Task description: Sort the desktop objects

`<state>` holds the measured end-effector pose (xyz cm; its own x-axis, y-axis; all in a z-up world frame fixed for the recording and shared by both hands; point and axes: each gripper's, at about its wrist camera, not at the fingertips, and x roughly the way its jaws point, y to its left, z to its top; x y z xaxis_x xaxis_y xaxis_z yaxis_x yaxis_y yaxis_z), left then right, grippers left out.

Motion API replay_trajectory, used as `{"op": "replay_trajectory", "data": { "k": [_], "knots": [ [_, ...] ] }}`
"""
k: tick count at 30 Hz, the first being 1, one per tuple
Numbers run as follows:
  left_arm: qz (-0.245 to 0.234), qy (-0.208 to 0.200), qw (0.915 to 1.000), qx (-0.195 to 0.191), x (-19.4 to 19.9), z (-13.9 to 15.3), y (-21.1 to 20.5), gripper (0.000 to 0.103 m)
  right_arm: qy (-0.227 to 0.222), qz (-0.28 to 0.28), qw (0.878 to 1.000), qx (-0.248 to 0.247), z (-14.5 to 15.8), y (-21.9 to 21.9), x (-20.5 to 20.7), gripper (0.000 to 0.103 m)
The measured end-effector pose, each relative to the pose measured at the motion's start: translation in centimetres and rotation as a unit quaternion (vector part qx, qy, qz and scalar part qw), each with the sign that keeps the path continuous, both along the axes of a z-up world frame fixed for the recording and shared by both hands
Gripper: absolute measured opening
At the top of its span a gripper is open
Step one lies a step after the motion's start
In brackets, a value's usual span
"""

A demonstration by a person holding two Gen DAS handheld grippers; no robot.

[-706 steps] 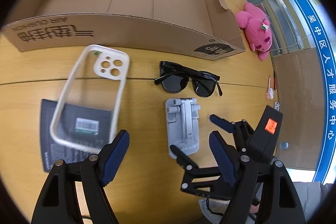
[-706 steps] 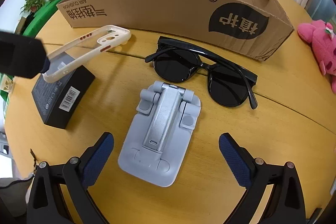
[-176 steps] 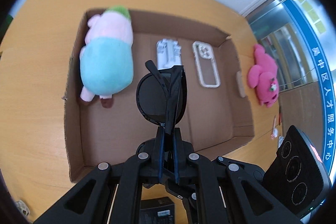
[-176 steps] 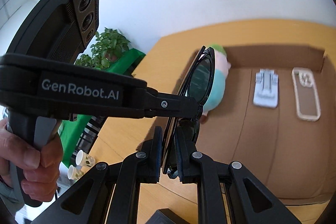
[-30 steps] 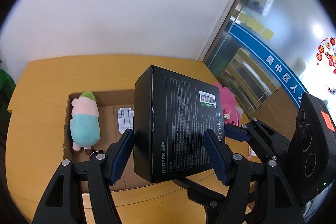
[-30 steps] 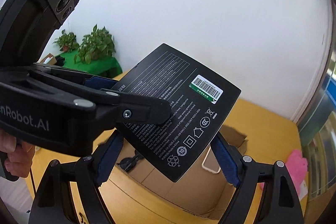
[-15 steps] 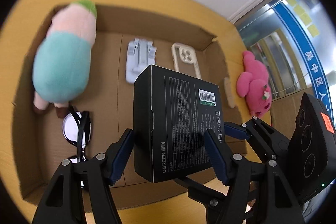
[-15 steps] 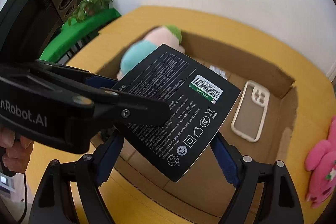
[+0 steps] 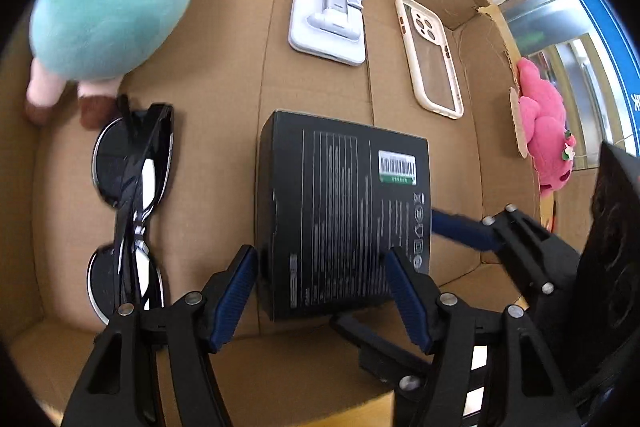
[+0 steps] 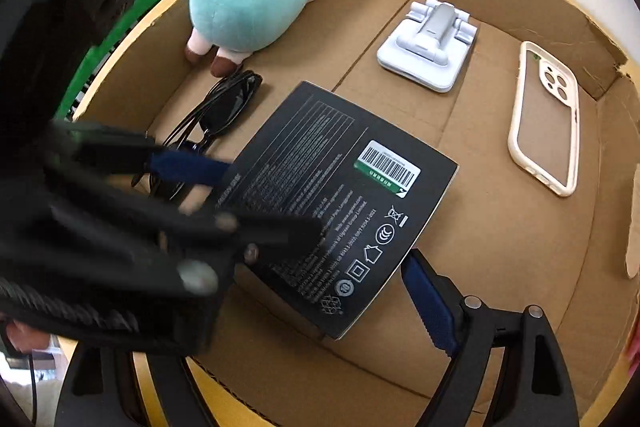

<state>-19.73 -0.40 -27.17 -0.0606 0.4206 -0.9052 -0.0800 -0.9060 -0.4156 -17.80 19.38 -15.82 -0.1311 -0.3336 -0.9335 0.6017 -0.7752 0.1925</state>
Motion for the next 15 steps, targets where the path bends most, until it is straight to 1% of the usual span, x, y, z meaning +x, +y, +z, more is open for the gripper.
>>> {"op": "replay_trajectory", "data": {
  "k": [2,4,5,6,7,8,9,10,11,13,14,15],
  "knots": [
    [0.004,0.019,0.9997,-0.011,0.6,1.6,-0.2,0.065,0.013,-0.013,1.000,-0.002,1.2,0.5,0.3,0.094],
    [0.009,0.057,0.9982,-0.015,1.3,4.3,-0.7,0.065,0.027,-0.030,0.999,-0.005,3.0,1.2,0.9,0.095],
    [0.012,0.084,0.9962,-0.021,1.9,6.2,-1.0,0.065,0.037,-0.043,0.998,-0.005,4.3,1.8,1.5,0.097],
    [0.016,0.109,0.9936,-0.028,2.3,7.8,-1.4,0.067,0.046,-0.051,0.998,-0.004,5.4,2.2,2.1,0.098],
    [0.020,0.137,0.9898,-0.035,2.9,9.8,-1.7,0.067,0.058,-0.062,0.996,-0.005,6.9,2.7,2.9,0.101],
    [0.024,0.165,0.9851,-0.043,3.6,11.9,-2.1,0.068,0.067,-0.072,0.995,-0.004,8.3,3.2,3.8,0.103],
    [0.028,0.190,0.9800,-0.052,4.3,13.8,-2.5,0.073,0.074,-0.082,0.994,-0.004,9.4,3.5,4.3,0.103],
    [0.034,0.218,0.9732,-0.064,5.1,15.9,-2.7,0.077,0.077,-0.093,0.993,-0.003,10.7,3.6,4.3,0.103],
    [0.043,0.247,0.9648,-0.078,5.9,17.9,-3.0,0.079,0.081,-0.109,0.991,-0.006,12.3,4.1,5.2,0.103],
    [0.060,0.299,0.9471,-0.099,7.7,21.6,-3.6,0.080,0.086,-0.132,0.987,-0.014,14.8,4.8,6.5,0.103],
    [0.068,0.320,0.9387,-0.108,8.5,23.5,-3.8,0.083,0.091,-0.145,0.985,-0.017,16.3,5.1,7.4,0.103],
    [0.073,0.332,0.9327,-0.120,9.2,24.8,-3.8,0.085,0.096,-0.154,0.983,-0.018,17.3,5.2,8.2,0.103]
  ]
}}
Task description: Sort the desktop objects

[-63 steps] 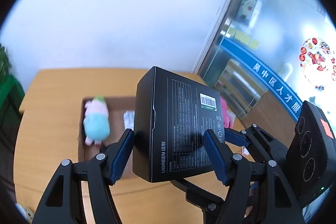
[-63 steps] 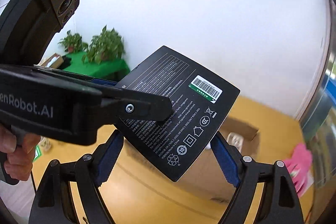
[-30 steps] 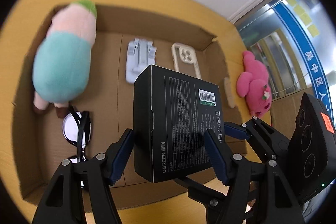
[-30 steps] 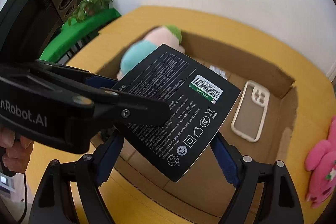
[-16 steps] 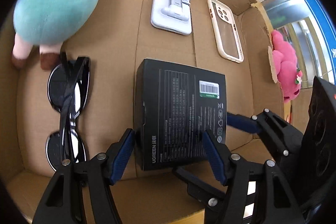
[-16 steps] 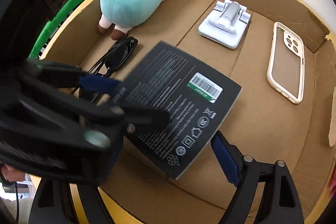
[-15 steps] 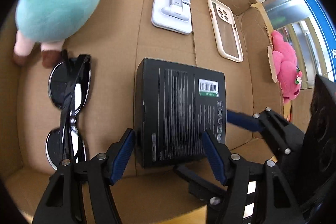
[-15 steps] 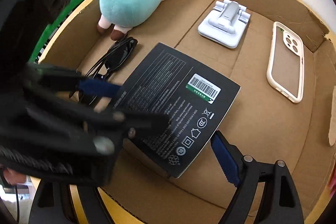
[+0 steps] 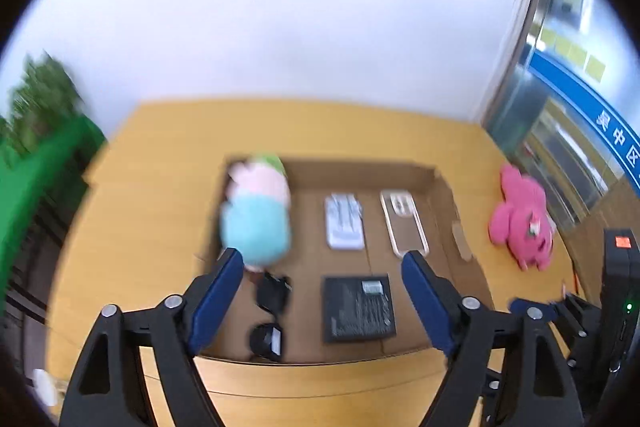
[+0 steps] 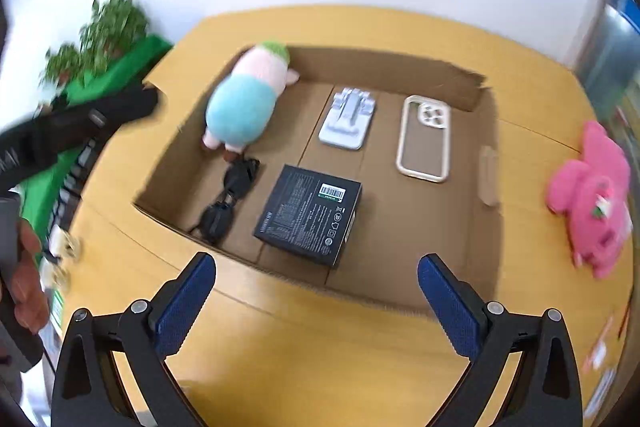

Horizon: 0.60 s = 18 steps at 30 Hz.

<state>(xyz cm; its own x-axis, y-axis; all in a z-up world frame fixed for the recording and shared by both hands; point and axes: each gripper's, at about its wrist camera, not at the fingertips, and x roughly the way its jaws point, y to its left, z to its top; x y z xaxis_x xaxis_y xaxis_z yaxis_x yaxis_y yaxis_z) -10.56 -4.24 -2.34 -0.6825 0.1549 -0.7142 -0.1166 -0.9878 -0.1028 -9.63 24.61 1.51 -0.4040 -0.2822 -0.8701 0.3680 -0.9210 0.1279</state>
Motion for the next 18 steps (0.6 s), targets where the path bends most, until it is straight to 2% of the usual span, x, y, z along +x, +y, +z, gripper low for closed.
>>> {"op": "replay_trajectory", "data": {
  "k": [4,9,14,18],
  "knots": [
    [0.028,0.046,0.9972,-0.052,3.7,4.3,-0.4,0.085,0.026,-0.013,1.000,0.007,3.9,0.3,3.0,0.103],
    [0.050,0.087,0.9927,-0.066,8.3,7.8,-0.6,0.085,0.067,-0.019,0.997,0.015,7.5,0.0,6.7,0.103],
    [0.053,0.117,0.9890,-0.074,12.0,9.8,-0.7,0.085,0.082,-0.024,0.996,0.015,9.4,-0.3,9.5,0.103],
    [0.043,0.103,0.9929,-0.042,13.2,10.2,-1.2,0.085,0.090,-0.031,0.995,0.009,10.7,-0.2,11.3,0.103]
  ]
}}
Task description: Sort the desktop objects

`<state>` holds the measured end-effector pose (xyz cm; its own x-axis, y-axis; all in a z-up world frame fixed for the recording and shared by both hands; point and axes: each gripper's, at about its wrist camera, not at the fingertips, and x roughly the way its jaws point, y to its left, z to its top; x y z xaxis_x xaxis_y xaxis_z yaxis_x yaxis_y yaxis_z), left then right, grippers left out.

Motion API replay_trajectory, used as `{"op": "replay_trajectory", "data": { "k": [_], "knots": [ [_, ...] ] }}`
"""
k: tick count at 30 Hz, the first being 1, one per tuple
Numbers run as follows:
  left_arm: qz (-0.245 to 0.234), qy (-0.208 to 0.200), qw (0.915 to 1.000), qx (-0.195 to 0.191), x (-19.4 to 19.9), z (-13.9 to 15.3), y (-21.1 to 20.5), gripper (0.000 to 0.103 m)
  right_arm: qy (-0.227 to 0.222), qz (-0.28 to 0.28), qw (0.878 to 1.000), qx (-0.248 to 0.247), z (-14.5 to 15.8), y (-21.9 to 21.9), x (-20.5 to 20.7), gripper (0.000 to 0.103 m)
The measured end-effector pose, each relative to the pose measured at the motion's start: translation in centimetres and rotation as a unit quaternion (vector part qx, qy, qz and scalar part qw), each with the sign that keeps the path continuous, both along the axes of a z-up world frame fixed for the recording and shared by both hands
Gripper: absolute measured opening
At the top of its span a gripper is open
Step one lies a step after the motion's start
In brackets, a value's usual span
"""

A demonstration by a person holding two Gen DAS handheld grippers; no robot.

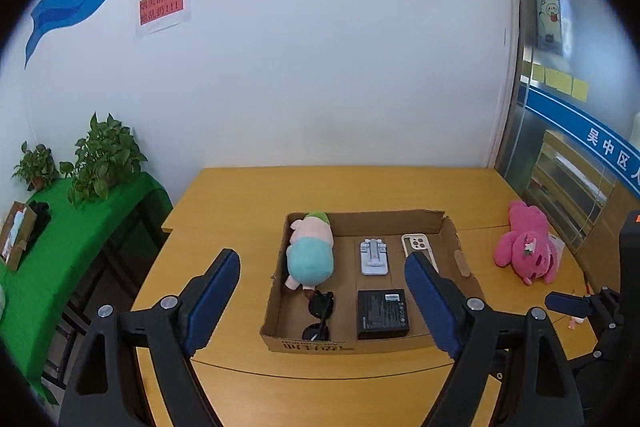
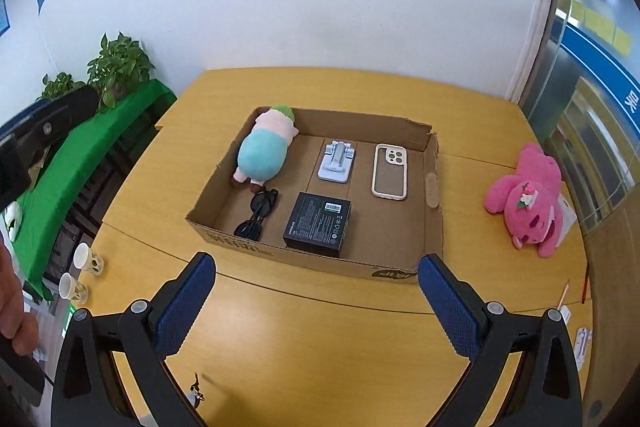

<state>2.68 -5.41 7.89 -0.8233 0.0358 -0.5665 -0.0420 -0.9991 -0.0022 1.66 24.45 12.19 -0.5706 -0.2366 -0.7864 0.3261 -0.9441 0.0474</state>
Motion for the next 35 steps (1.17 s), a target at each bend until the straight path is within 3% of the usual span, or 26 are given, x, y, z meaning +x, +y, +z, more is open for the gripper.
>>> {"op": "replay_trajectory", "data": {
  "k": [4,28,35],
  "knots": [
    [0.007,-0.012,0.9997,0.021,0.4,-0.6,-0.5,0.085,0.008,-0.004,1.000,0.004,0.8,0.0,1.2,0.103],
    [-0.028,-0.086,0.9958,0.012,0.0,-3.9,0.2,0.085,0.014,-0.020,1.000,0.006,1.3,0.1,2.1,0.103],
    [-0.011,-0.077,0.9970,0.000,0.3,-4.0,0.4,0.088,0.014,-0.025,1.000,0.008,1.3,0.7,1.8,0.103]
  ]
}}
